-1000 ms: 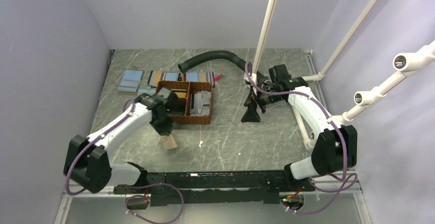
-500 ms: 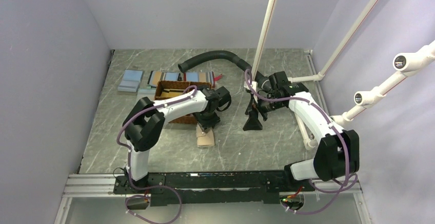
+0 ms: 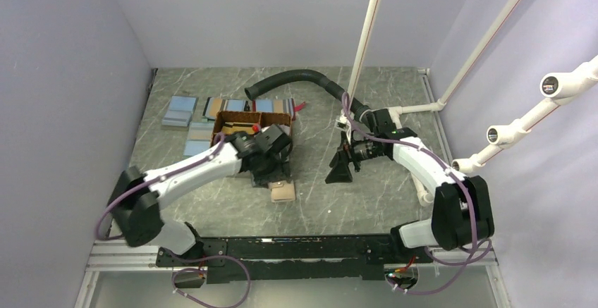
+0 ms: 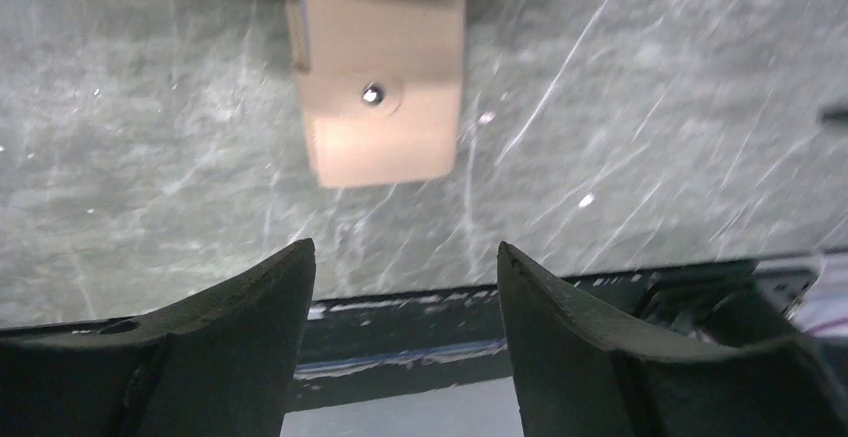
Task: Take the credit cards out of the card holder
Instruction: Place the card holder at the center of the board.
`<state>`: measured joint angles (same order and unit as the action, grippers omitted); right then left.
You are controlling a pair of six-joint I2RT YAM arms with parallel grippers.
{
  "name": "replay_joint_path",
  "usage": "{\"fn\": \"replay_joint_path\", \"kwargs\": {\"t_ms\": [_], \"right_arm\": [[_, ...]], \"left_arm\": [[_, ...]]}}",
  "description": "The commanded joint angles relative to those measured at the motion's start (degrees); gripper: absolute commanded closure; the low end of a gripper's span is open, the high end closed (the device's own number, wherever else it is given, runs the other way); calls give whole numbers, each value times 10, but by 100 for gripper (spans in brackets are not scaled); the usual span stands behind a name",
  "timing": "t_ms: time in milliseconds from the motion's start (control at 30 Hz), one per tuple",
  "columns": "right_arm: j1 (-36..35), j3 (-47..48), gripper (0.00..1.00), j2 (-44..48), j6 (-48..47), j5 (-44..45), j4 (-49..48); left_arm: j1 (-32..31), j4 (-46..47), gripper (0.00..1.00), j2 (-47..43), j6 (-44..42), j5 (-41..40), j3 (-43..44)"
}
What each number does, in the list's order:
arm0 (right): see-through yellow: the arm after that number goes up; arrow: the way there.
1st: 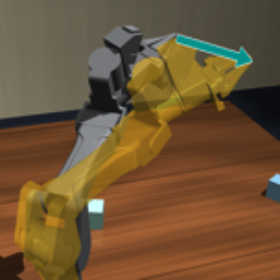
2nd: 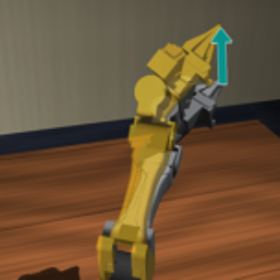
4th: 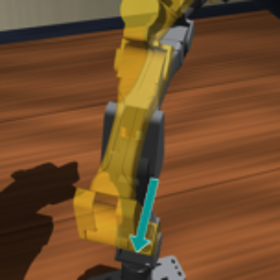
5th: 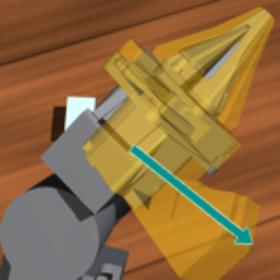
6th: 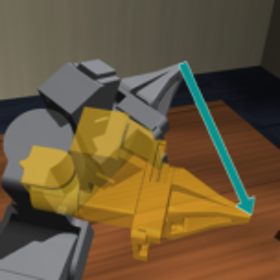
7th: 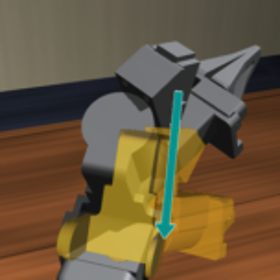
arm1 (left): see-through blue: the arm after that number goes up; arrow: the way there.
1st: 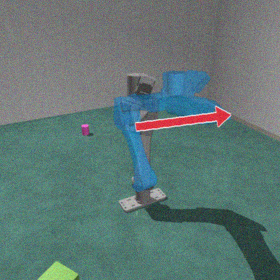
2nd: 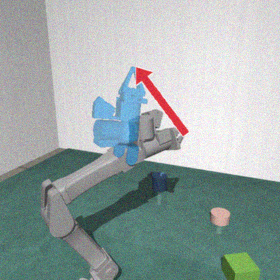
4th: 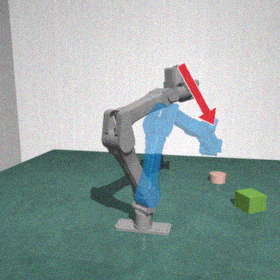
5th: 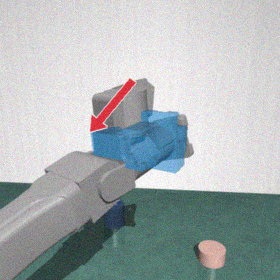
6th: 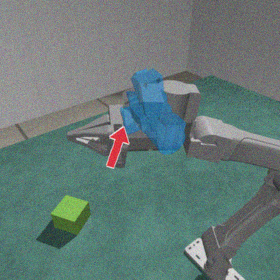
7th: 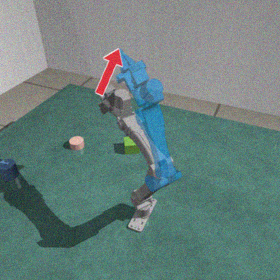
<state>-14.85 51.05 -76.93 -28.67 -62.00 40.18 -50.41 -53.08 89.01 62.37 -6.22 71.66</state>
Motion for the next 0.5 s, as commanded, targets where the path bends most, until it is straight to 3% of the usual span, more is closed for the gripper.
{"fn": "replay_joint_path", "kwargs": {"t_ms": [0,233,467], "right_arm": [[-22,-24,0,-36,169,-8,-181],[-57,-45,0,-99,356,49,-332],[-87,-47,2,-160,429,44,-381]], "left_arm": [[0,97,27,-108,-76,38,-126],[21,350,25,-225,-37,43,-339],[46,402,28,-213,-42,34,-368]]}}
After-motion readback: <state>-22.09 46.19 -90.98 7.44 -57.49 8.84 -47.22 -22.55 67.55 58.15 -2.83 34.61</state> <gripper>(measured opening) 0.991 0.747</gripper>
